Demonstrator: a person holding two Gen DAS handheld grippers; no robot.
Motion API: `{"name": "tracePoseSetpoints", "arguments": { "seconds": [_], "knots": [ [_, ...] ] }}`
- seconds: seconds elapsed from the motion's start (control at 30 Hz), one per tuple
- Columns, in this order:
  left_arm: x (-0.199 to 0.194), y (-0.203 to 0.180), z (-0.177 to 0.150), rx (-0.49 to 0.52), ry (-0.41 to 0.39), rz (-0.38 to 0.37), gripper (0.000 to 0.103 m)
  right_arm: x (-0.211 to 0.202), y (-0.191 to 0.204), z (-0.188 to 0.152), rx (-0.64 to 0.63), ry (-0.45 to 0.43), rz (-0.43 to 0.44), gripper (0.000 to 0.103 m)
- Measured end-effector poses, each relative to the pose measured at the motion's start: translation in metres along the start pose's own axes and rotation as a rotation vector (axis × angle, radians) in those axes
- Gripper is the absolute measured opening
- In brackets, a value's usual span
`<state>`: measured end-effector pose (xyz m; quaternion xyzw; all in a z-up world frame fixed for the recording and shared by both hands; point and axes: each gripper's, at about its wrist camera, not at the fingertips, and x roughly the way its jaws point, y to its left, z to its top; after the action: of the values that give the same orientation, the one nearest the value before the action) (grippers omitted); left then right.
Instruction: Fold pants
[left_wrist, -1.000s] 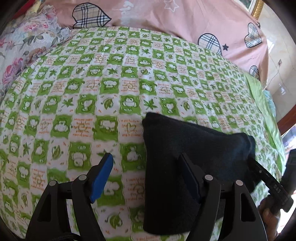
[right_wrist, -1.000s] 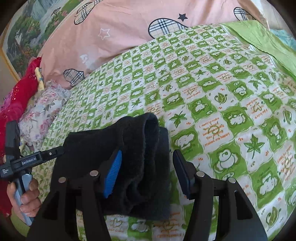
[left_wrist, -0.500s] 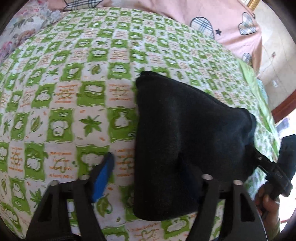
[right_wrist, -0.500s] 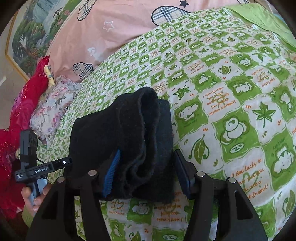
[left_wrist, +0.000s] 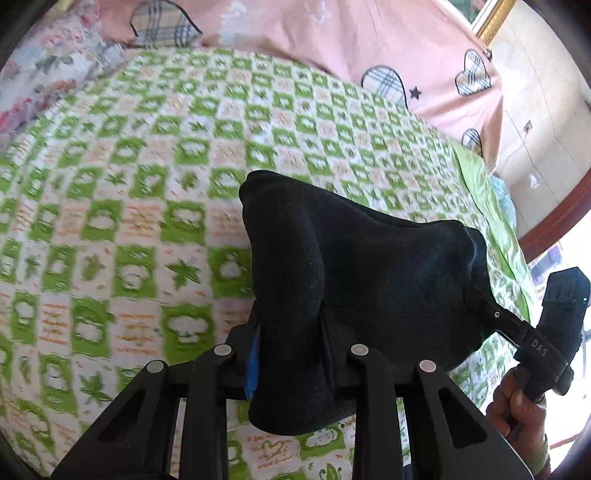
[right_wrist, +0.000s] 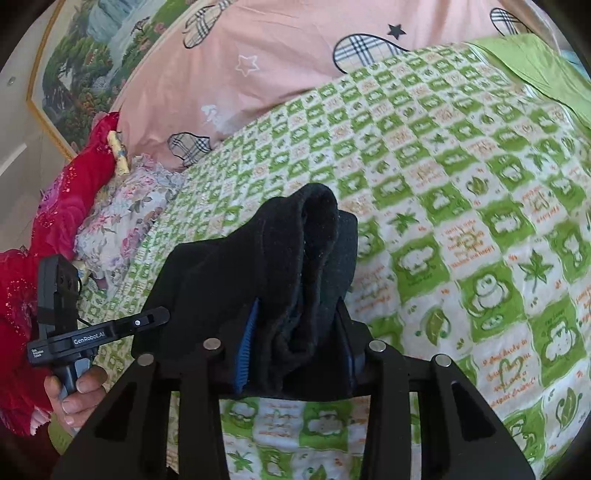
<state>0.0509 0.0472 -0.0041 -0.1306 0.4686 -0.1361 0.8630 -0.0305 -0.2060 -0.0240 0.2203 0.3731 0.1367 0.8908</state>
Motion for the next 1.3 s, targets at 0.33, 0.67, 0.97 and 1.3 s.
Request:
{"name": "tracePoseSetpoints", "arguments": {
  "seconds": [0.33,0.67,0.97,1.3],
  "knots": [
    [-0.04,0.039,0.018,-0.052,-0.121,0.069,0.026,0.033,0.049,0.025,-0.074,-0.01,0.097,0.04],
    [-0.033,0.105,0.043,-0.138,-0.134,0.126,0.027,0.105,0.085,0.043,-0.116,0.042,0.174,0.04],
    [-0.006,0.14,0.028,-0.203,-0.079,0.144,0.055,0.137,0.074,0.034,-0.112,0.106,0.109,0.052],
    [-0.016,0.135,0.023,-0.175,-0.092,0.194,0.063,0.13,0.076,0.033,-0.123,0.097,0.103,0.058]
  ]
}}
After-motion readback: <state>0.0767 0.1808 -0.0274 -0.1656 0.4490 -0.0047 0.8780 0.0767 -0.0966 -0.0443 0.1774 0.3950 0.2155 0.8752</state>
